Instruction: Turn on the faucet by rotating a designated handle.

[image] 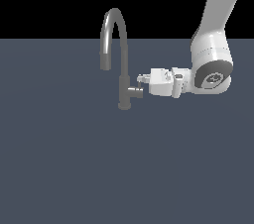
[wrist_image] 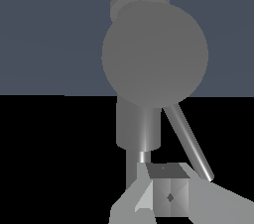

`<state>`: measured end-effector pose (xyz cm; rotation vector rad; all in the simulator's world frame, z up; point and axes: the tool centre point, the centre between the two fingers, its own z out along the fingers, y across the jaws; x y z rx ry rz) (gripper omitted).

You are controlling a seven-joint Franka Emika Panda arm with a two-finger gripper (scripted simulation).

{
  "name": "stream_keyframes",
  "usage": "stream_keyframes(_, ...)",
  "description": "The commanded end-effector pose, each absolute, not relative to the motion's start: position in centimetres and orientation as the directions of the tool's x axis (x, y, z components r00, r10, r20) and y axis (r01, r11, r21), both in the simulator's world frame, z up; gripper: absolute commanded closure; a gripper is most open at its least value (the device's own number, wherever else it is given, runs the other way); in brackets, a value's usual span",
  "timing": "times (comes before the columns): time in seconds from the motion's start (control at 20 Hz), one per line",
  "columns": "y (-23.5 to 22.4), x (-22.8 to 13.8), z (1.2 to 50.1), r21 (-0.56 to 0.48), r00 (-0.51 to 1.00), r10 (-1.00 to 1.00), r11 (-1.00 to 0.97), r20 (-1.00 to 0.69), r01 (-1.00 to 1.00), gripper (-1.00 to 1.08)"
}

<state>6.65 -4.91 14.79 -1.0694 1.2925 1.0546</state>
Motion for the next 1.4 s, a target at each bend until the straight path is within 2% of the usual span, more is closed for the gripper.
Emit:
stream_keyframes(0.0,-4.8,5.8,14.5,0.001,-0.001,0.000,0.190,-1.000,-0.982,1.08)
stream_keyframes(0.05,-4.9,6.4,14.8,-0.009,0.009,-0.004,0.195,-1.000,-0.981,1.08)
stream_keyframes(0.5,-4.2,3.1,12.9,0.000,0.000,0.000,0.191,-1.000,-0.982,1.08)
stream_keyframes(0.6,-4.4,4.1,14.0,-0.021,0.020,-0.005,0.194,-1.000,-0.981,1.08)
stream_keyframes(0.95,-3.9,1.3,9.8,0.001,-0.001,0.000,0.190,-1.000,-0.982,1.08)
stream_keyframes(1.0,-3.9,1.3,9.8,0.001,-0.001,0.000,0.190,-1.000,-0.982,1.08)
stream_keyframes(1.05,-4.1,2.5,12.1,-0.036,0.037,-0.003,0.190,-0.999,-0.981,1.08)
stream_keyframes(1.35,-4.0,1.7,8.1,-0.009,0.009,-0.001,0.190,-1.000,-0.982,1.08)
